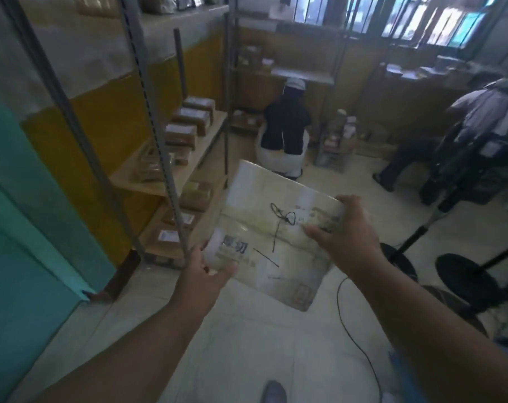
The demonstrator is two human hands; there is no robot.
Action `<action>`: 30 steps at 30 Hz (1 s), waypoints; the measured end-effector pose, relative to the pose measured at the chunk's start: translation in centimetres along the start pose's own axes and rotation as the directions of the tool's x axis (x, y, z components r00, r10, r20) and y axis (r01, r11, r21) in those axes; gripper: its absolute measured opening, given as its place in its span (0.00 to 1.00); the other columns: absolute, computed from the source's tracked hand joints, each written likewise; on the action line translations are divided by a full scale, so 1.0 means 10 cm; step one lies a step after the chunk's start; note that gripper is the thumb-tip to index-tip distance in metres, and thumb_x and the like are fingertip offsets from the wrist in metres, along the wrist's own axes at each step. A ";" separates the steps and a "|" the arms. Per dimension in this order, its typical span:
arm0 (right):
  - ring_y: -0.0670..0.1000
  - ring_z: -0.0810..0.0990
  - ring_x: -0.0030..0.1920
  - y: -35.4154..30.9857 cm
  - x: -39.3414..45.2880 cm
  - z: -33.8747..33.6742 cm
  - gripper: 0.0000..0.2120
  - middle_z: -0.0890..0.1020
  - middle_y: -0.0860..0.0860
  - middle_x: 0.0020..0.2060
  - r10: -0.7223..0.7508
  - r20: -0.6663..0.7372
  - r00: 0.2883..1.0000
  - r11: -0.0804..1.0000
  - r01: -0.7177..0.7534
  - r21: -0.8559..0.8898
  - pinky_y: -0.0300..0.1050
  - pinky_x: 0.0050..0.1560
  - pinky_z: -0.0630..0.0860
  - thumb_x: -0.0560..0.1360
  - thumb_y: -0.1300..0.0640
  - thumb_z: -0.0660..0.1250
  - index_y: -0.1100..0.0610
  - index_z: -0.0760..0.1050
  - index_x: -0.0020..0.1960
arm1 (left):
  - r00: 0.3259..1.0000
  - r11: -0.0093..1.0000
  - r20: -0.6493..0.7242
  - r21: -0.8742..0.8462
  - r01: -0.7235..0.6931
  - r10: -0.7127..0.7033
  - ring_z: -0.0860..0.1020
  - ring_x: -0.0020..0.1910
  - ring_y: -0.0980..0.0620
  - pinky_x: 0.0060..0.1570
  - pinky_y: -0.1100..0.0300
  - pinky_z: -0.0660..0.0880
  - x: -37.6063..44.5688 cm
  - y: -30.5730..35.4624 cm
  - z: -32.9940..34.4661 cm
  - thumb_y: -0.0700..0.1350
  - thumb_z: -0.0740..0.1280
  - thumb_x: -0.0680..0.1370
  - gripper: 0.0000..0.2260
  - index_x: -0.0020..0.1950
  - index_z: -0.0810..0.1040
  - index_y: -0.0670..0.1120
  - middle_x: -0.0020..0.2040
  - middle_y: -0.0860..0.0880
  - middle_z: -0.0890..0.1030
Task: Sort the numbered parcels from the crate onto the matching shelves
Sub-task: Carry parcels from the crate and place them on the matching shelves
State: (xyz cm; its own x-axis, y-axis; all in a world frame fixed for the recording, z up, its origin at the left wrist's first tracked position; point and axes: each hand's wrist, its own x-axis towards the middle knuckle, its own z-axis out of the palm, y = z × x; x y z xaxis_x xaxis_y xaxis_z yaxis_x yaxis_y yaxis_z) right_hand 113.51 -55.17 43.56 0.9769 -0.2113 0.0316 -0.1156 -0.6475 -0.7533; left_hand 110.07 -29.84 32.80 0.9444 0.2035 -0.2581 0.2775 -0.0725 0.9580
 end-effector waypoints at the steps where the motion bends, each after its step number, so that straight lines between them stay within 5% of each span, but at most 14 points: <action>1: 0.48 0.77 0.49 0.05 0.21 -0.03 0.35 0.70 0.50 0.60 0.020 -0.004 1.000 0.999 -0.020 0.049 0.49 0.44 0.83 0.66 0.46 0.80 0.43 0.64 0.66 | 0.999 0.998 -0.012 -0.056 0.042 -0.042 0.77 0.61 0.48 0.58 0.46 0.77 0.14 0.04 0.19 0.61 0.80 0.62 0.41 0.71 0.66 0.60 0.66 0.51 0.75; 4: 0.44 0.77 0.46 0.18 0.85 -0.07 0.31 0.72 0.49 0.59 0.034 0.033 0.999 0.996 -0.037 0.076 0.42 0.37 0.79 0.67 0.46 0.80 0.42 0.64 0.60 | 0.993 0.929 -0.055 -0.363 0.076 -0.103 0.80 0.58 0.44 0.51 0.41 0.81 0.60 0.31 0.65 0.47 0.82 0.65 0.40 0.72 0.66 0.58 0.65 0.46 0.77; 7: 0.45 0.78 0.42 0.23 1.54 -0.07 0.29 0.76 0.47 0.51 0.057 0.071 0.996 0.997 -0.053 -0.056 0.44 0.35 0.74 0.66 0.38 0.78 0.43 0.63 0.55 | 0.986 0.920 -0.155 -0.393 -0.010 -0.055 0.80 0.58 0.46 0.53 0.40 0.80 1.16 0.64 0.89 0.31 0.74 0.72 0.40 0.76 0.61 0.56 0.60 0.50 0.79; 10: 0.46 0.76 0.38 0.23 2.23 0.01 0.26 0.77 0.47 0.43 0.046 0.123 0.991 0.982 -0.022 -0.186 0.43 0.31 0.67 0.68 0.34 0.74 0.49 0.66 0.50 | 0.975 0.929 -0.223 -0.363 -0.073 -0.011 0.83 0.55 0.48 0.55 0.43 0.80 1.79 0.85 1.07 0.31 0.72 0.74 0.24 0.66 0.72 0.48 0.54 0.50 0.84; 12: 0.47 0.76 0.38 0.26 2.70 0.11 0.26 0.78 0.47 0.41 0.066 0.153 0.986 0.979 -0.034 -0.200 0.43 0.31 0.67 0.68 0.34 0.73 0.51 0.67 0.50 | 0.973 0.940 -0.228 -0.328 -0.093 0.017 0.83 0.55 0.50 0.54 0.48 0.80 2.22 0.95 1.21 0.32 0.71 0.75 0.17 0.54 0.76 0.52 0.52 0.52 0.84; 14: 0.47 0.77 0.38 0.30 3.21 0.20 0.27 0.80 0.47 0.42 0.069 0.167 0.984 0.973 -0.029 -0.228 0.43 0.33 0.70 0.68 0.32 0.72 0.50 0.66 0.51 | 0.983 0.953 -0.172 -0.280 -0.115 0.068 0.82 0.55 0.53 0.55 0.50 0.79 2.69 1.01 1.37 0.33 0.71 0.75 0.19 0.57 0.75 0.56 0.54 0.53 0.84; 16: 0.49 0.80 0.43 0.33 3.72 0.24 0.31 0.82 0.47 0.50 0.055 0.210 0.976 0.965 0.002 -0.262 0.44 0.37 0.72 0.69 0.31 0.71 0.45 0.64 0.63 | 0.997 0.980 -0.044 -0.186 -0.075 0.068 0.81 0.56 0.52 0.55 0.47 0.79 3.21 1.09 1.53 0.38 0.72 0.76 0.26 0.67 0.72 0.62 0.58 0.54 0.82; 18: 0.56 0.81 0.52 0.38 4.19 0.23 0.41 0.80 0.48 0.61 0.046 0.294 0.955 0.952 0.047 -0.302 0.47 0.44 0.72 0.71 0.32 0.70 0.34 0.50 0.75 | 0.996 0.992 0.075 -0.118 -0.036 0.045 0.81 0.56 0.50 0.53 0.45 0.80 3.66 1.27 1.70 0.42 0.73 0.76 0.32 0.72 0.64 0.68 0.60 0.54 0.81; 20: 0.56 0.80 0.56 0.42 4.68 0.18 0.45 0.77 0.50 0.67 0.014 0.374 0.927 0.946 0.109 -0.307 0.49 0.50 0.73 0.72 0.34 0.69 0.28 0.39 0.75 | 0.989 0.996 0.146 -0.088 -0.025 0.038 0.80 0.56 0.52 0.51 0.48 0.81 4.08 1.53 1.90 0.41 0.75 0.74 0.39 0.75 0.59 0.69 0.61 0.54 0.79; 22: 0.53 0.80 0.57 0.49 5.17 0.13 0.49 0.77 0.50 0.67 -0.015 0.420 0.907 0.965 0.123 -0.232 0.51 0.57 0.76 0.69 0.35 0.72 0.25 0.38 0.74 | 0.982 0.997 0.180 -0.067 -0.042 0.053 0.79 0.56 0.58 0.48 0.57 0.80 4.47 1.75 2.11 0.37 0.75 0.73 0.43 0.75 0.57 0.68 0.60 0.58 0.78; 27: 0.53 0.83 0.55 0.69 6.50 0.21 0.55 0.80 0.50 0.59 -0.052 0.401 0.915 0.978 0.127 -0.164 0.54 0.60 0.78 0.56 0.27 0.75 0.23 0.43 0.73 | 0.988 0.993 0.104 0.004 -0.116 0.115 0.78 0.53 0.70 0.43 0.67 0.78 5.36 2.00 2.63 0.35 0.75 0.72 0.45 0.76 0.56 0.66 0.58 0.65 0.76; 30: 0.55 0.78 0.61 0.73 7.33 0.46 0.57 0.73 0.50 0.67 -0.113 0.463 0.879 0.941 0.245 -0.235 0.50 0.60 0.74 0.57 0.26 0.74 0.31 0.46 0.77 | 0.993 0.991 0.000 0.065 -0.114 0.114 0.77 0.54 0.68 0.46 0.68 0.76 5.85 2.01 2.90 0.38 0.77 0.71 0.44 0.75 0.57 0.66 0.58 0.65 0.76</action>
State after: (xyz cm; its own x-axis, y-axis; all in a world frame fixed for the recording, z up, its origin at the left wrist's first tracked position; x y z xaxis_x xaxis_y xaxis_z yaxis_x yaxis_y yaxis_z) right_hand 185.08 -72.02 37.30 0.9551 0.2264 -0.1913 0.0879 -0.8328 -0.5466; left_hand 175.97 -47.71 33.29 0.9700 0.1939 -0.1467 0.1786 -0.1585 0.9711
